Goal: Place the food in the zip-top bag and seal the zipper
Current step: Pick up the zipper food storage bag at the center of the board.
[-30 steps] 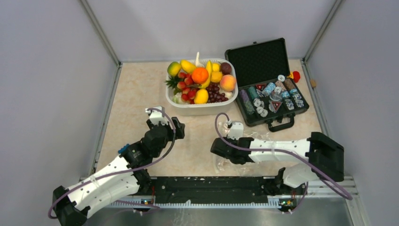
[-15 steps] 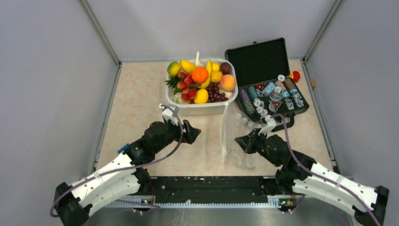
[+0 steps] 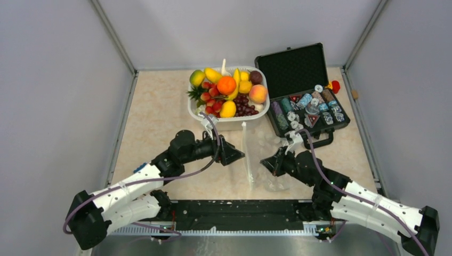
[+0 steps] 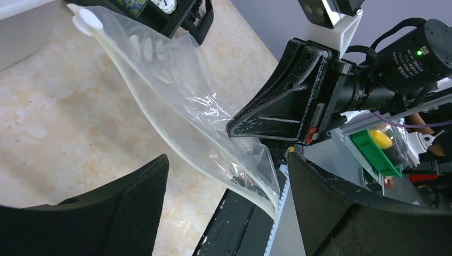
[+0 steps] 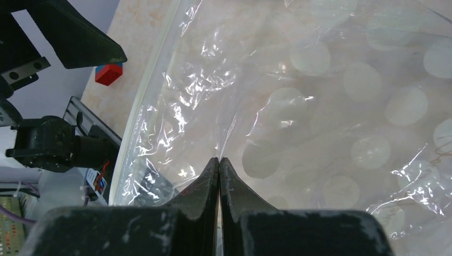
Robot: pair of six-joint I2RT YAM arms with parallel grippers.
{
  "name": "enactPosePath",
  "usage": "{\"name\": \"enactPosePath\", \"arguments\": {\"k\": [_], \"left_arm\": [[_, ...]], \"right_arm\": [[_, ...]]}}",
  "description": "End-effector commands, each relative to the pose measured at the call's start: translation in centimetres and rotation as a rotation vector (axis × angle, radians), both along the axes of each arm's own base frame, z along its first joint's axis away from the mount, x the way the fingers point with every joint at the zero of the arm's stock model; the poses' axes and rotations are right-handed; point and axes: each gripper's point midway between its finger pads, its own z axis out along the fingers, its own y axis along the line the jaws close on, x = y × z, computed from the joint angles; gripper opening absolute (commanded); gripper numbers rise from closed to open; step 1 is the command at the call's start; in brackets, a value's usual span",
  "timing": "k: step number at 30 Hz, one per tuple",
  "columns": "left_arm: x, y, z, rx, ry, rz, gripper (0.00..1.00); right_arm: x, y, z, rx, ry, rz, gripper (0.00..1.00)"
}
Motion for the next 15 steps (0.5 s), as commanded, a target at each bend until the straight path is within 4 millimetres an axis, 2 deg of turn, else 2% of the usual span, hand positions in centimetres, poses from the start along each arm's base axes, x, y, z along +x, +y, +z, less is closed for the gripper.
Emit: {"name": "enactPosePath", "arguments": {"k": [1, 5, 8, 10, 15], "left_arm": [[0.4, -0.9, 1.4, -0.023, -0.025, -0.035, 0.79], [0.7, -0.8, -1.4, 0.073, 0.038, -0.027, 0.75], [0.7, -0.9, -1.5, 0.057, 0.04, -0.019, 0.75], [1.1, -0.8, -1.7, 0.061, 0.031, -0.001, 0.69], [2.1, -1.4, -2.7, 0.098, 0.038, 0.008, 0.64]], "right_arm": [[0.6, 0.8, 3.4, 0.092, -0.067, 0.003, 0.0], [0.6, 0.9, 3.5, 0.117, -0.063, 0.002, 0.0], [0.6, 0.9, 3.1, 0.109, -0.049, -0.004, 0.0], [0.9, 0.8, 2.7, 0.12, -0.033, -0.03, 0.0], [1.0, 1.6, 3.2, 0.171, -0.047, -0.014, 0.0]]}}
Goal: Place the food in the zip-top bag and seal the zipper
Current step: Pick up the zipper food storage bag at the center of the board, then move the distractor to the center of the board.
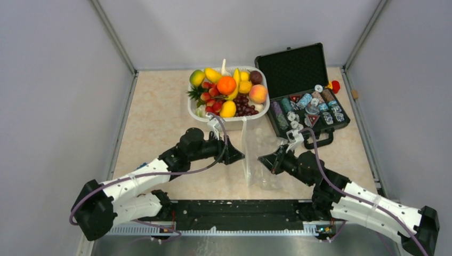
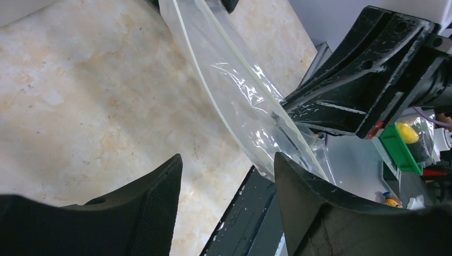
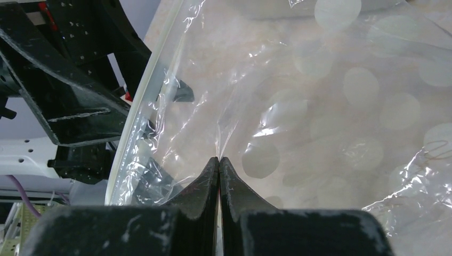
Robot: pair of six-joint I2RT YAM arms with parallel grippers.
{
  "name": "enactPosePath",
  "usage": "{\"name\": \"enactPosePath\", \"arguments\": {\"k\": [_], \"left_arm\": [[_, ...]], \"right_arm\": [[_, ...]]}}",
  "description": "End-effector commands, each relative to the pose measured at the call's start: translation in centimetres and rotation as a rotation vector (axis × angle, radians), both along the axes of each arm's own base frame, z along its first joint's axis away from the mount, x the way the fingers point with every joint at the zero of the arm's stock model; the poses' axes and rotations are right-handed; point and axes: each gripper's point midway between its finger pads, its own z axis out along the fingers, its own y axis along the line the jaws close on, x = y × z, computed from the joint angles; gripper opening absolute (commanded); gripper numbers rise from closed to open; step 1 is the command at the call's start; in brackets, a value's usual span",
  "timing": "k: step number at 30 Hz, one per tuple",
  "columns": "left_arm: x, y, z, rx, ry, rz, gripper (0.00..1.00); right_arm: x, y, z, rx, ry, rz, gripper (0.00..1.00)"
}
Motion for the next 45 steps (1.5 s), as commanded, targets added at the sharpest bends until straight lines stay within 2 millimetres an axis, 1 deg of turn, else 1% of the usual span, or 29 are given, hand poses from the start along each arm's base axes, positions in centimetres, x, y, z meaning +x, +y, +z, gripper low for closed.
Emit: {"name": "enactPosePath", "arguments": {"k": [1, 3, 6, 7, 10, 11, 12, 14, 15, 16, 20, 22, 24, 25, 26, 27, 28, 30, 31, 32, 34, 35, 38, 40, 43, 45], "left_arm": [[1.4, -1.1, 1.1, -0.018, -0.035, 0.0, 0.64], [1.8, -1.5, 0.6, 0.0, -0.011, -0.001, 0.59], [1.6, -2.0, 0.2, 0.011, 0.013, -0.03, 0.45], [1.5, -2.0, 0.1, 0.013, 0.017, -0.031, 0.4], [1.4, -1.6, -0.2, 0.029, 0.008, -0.025, 0.16], [1.5, -1.3, -0.3, 0.042, 0.004, -0.013, 0.05], [1.6, -1.0, -0.5, 0.056, 0.0, -0.001, 0.0], [1.9, -0.4, -0.8, 0.085, -0.012, 0.024, 0.0], [2.1, 0.0, -1.2, 0.108, -0.015, 0.043, 0.0], [2.2, 0.4, -1.6, 0.132, -0.018, 0.057, 0.0], [1.4, 2.5, -3.5, 0.253, -0.035, 0.055, 0.0], [0.9, 3.5, -4.2, 0.309, -0.033, 0.043, 0.0], [0.1, 4.4, -4.5, 0.356, -0.023, 0.024, 0.0], [-0.2, 4.9, -4.6, 0.377, -0.015, 0.023, 0.0], [-0.4, 5.4, -4.7, 0.398, -0.001, 0.031, 0.0], [-0.7, 5.8, -4.7, 0.408, 0.002, 0.036, 0.0], [-0.8, 6.3, -4.7, 0.418, 0.004, 0.047, 0.0], [-1.1, 6.7, -4.4, 0.401, 0.012, 0.07, 0.0], [-1.3, 6.9, -4.6, 0.395, 0.02, 0.08, 0.0], [-1.4, 7.1, -4.5, 0.387, 0.03, 0.099, 0.0], [-1.5, 7.5, -4.7, 0.39, 0.043, 0.12, 0.0], [-1.4, 7.6, -4.8, 0.395, 0.045, 0.13, 0.0], [-1.3, 7.6, -4.6, 0.394, 0.039, 0.132, 0.0], [-1.1, 7.6, -4.2, 0.391, 0.028, 0.136, 0.0], [-0.8, 7.7, -3.8, 0.402, 0.007, 0.139, 0.0], [-0.6, 7.7, -3.6, 0.409, -0.002, 0.136, 0.0]], "right_arm": [[0.6, 0.9, 1.8, 0.082, -0.034, -0.003, 0.0], [0.6, 1.1, 1.8, 0.075, -0.034, 0.01, 0.0], [0.7, 1.1, 1.5, 0.056, -0.024, 0.002, 0.0], [0.7, 1.0, 1.5, 0.055, -0.021, 0.001, 0.0], [0.6, 1.0, 1.4, 0.051, -0.007, 0.001, 0.0], [0.7, 1.0, 1.4, 0.046, 0.0, -0.004, 0.08], [0.8, 0.8, 1.3, 0.039, 0.016, -0.018, 0.26], [1.0, 0.6, 1.3, 0.017, 0.038, -0.042, 0.65], [1.3, 0.2, 1.6, 0.005, 0.045, -0.073, 0.77], [1.7, -0.3, 1.7, -0.008, 0.058, -0.112, 0.8], [3.8, -2.8, 3.4, -0.043, 0.043, -0.256, 0.8], [4.9, -3.8, 3.6, -0.048, 0.052, -0.296, 0.79], [5.9, -4.7, 3.3, -0.044, 0.074, -0.326, 0.78], [6.4, -5.1, 2.9, -0.039, 0.093, -0.342, 0.73], [7.0, -5.5, 2.4, -0.04, 0.104, -0.348, 0.64], [7.5, -5.4, 2.1, -0.043, 0.111, -0.331, 0.61], [8.2, -5.6, 1.2, -0.054, 0.137, -0.328, 0.57], [9.4, -5.8, -0.5, -0.066, 0.21, -0.338, 0.48], [10.0, -5.7, -1.3, -0.074, 0.229, -0.342, 0.43], [10.4, -5.3, -1.7, -0.075, 0.229, -0.333, 0.4], [11.2, -4.4, -2.4, -0.059, 0.231, -0.309, 0.3], [11.6, -4.1, -2.9, -0.056, 0.245, -0.311, 0.26], [12.6, -3.6, -4.9, -0.084, 0.293, -0.32, 0.26], [13.2, -3.7, -6.8, -0.115, 0.337, -0.353, 0.26], [14.7, -4.4, -8.1, -0.134, 0.329, -0.431, 0.27], [16.0, -4.6, -8.4, -0.145, 0.279, -0.457, 0.32]]}}
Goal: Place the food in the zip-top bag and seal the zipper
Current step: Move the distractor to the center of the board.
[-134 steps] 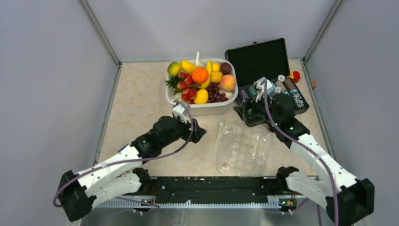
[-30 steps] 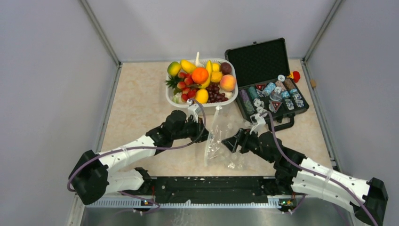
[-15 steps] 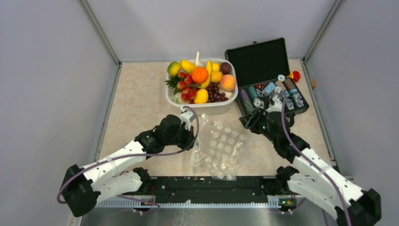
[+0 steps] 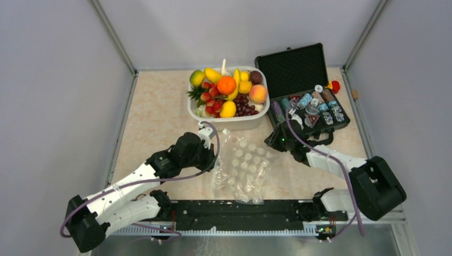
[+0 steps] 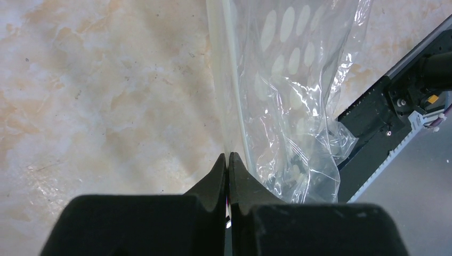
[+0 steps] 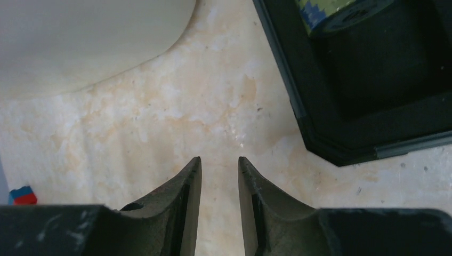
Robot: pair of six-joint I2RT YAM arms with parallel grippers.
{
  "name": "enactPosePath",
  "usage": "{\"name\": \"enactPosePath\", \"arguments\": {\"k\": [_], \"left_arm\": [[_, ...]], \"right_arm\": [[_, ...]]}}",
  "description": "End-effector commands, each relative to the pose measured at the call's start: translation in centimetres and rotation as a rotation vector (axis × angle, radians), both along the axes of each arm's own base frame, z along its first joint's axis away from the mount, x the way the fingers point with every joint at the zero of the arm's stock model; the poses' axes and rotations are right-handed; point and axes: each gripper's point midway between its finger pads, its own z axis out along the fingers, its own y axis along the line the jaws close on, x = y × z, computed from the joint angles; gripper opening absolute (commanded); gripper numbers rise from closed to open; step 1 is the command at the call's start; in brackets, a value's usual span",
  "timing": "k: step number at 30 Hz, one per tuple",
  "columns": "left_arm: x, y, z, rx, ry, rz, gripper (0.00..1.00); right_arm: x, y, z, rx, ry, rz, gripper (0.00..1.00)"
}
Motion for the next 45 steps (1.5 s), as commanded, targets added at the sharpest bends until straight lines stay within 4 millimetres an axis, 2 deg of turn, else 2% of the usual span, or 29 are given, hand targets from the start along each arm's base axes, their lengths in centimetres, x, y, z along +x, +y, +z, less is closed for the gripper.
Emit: {"name": "enactPosePath", "arguments": {"k": [1, 3, 7, 10, 16, 18, 22, 27, 32, 34, 36, 38, 41, 45], "left_arm": [[1.1, -0.2, 1.6, -0.005, -0.055, 0.006, 0.0], [1.1, -0.4, 1.7, -0.002, -0.053, -0.005, 0.0], [1.2, -0.6, 1.7, -0.001, -0.052, -0.012, 0.0], [1.4, -0.9, 2.0, -0.008, -0.061, -0.015, 0.0], [1.7, -1.3, 2.3, -0.012, -0.064, -0.025, 0.0], [1.7, -1.4, 2.2, -0.014, -0.06, -0.026, 0.0], [1.9, -1.7, 2.1, -0.017, -0.057, -0.027, 0.0], [1.9, -2.0, 1.9, -0.017, -0.042, -0.036, 0.0], [1.9, -2.4, 1.9, -0.022, -0.037, -0.049, 0.0], [1.9, -2.5, 2.0, -0.024, -0.035, -0.053, 0.0], [1.9, -2.7, 2.1, -0.033, -0.036, -0.058, 0.0], [1.9, -3.1, 2.2, -0.049, -0.036, -0.07, 0.0], [1.9, -3.7, 2.4, -0.066, -0.025, -0.082, 0.0], [2.1, -4.3, 2.8, -0.089, -0.02, -0.086, 0.0]], "right_arm": [[4.6, -0.4, 1.9, -0.014, -0.17, -0.094, 0.35], [6.0, -1.2, 1.9, -0.075, -0.225, -0.127, 0.35], [8.6, -4.5, 1.0, -0.27, -0.255, -0.258, 0.35], [10.4, -6.4, -1.0, -0.263, -0.192, -0.3, 0.35], [14.1, -10.2, -3.0, -0.276, -0.15, -0.36, 0.34], [14.8, -11.3, -3.9, -0.261, -0.116, -0.373, 0.34], [15.7, -13.3, -4.1, -0.271, -0.106, -0.409, 0.35], [16.6, -14.3, -3.7, -0.324, -0.092, -0.408, 0.35], [18.2, -14.2, -4.2, -0.326, -0.069, -0.361, 0.36], [18.7, -13.7, -3.7, -0.313, -0.093, -0.335, 0.37], [19.3, -12.3, -3.0, -0.271, -0.105, -0.257, 0.38], [19.5, -10.0, -1.5, -0.189, -0.122, -0.151, 0.43], [18.2, -6.0, 1.9, -0.043, -0.18, 0.007, 0.51], [15.1, -3.9, 6.8, -0.005, -0.256, 0.082, 0.61]]}}
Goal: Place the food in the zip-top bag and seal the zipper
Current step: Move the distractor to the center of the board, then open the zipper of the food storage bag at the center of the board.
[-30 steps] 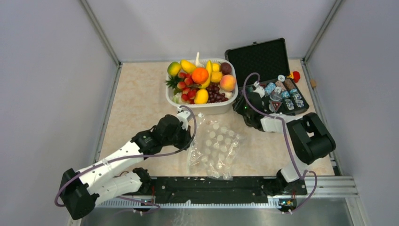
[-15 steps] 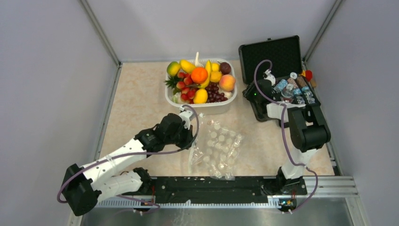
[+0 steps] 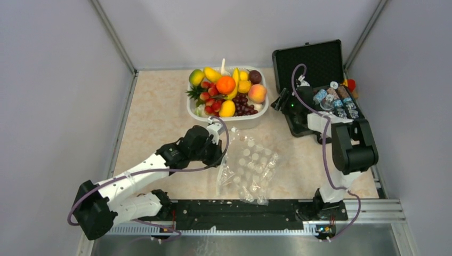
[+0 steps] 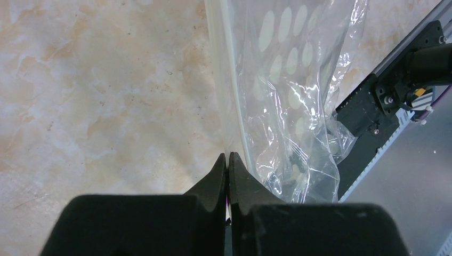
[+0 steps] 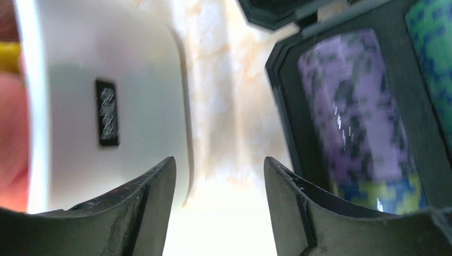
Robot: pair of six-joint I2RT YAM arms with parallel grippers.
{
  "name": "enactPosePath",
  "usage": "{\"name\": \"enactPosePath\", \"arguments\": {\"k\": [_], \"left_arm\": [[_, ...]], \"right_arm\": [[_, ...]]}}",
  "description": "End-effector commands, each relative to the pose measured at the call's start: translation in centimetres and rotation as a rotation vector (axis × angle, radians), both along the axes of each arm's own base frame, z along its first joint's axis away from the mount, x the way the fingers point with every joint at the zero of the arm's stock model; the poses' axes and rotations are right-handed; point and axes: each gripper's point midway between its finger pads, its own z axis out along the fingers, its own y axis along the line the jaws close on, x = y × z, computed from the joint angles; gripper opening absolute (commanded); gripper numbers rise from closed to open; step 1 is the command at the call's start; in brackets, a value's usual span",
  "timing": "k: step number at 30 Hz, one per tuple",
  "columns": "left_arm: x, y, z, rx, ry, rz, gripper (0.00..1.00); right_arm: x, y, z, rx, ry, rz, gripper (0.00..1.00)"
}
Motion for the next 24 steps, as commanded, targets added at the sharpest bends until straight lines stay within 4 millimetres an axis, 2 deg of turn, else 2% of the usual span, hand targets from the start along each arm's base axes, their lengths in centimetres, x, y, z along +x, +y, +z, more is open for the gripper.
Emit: {"name": "enactPosePath", "arguments": {"k": [1, 4, 9, 15, 18, 21, 24], "left_arm": [[1.2, -2.1, 3.2, -0.105, -0.054, -0.019, 0.0], [1.4, -2.6, 3.9, -0.137, -0.062, -0.018, 0.0], [1.8, -3.1, 4.7, -0.178, -0.067, 0.003, 0.0], [2.5, -3.8, 6.7, -0.251, -0.085, 0.045, 0.0], [2.8, -3.9, 7.5, -0.259, -0.1, 0.061, 0.0], [3.1, -3.9, 8.3, -0.269, -0.13, 0.087, 0.0], [2.8, -4.3, 9.2, -0.283, -0.191, 0.082, 0.0]], "right_arm": [[-3.9, 1.6, 6.3, 0.024, -0.088, 0.116, 0.63], [-7.4, 2.4, 9.2, 0.047, -0.122, 0.156, 0.65], [-13.0, 3.3, 11.6, 0.062, -0.149, 0.14, 0.69], [-19.8, 8.2, 14.4, 0.098, -0.143, 0.214, 0.68], [-22.1, 9.2, 15.0, 0.057, -0.103, 0.196, 0.67], [-23.4, 9.6, 14.8, -0.006, -0.068, 0.133, 0.67], [-24.6, 11.6, 14.7, 0.017, -0.05, 0.145, 0.67]]}}
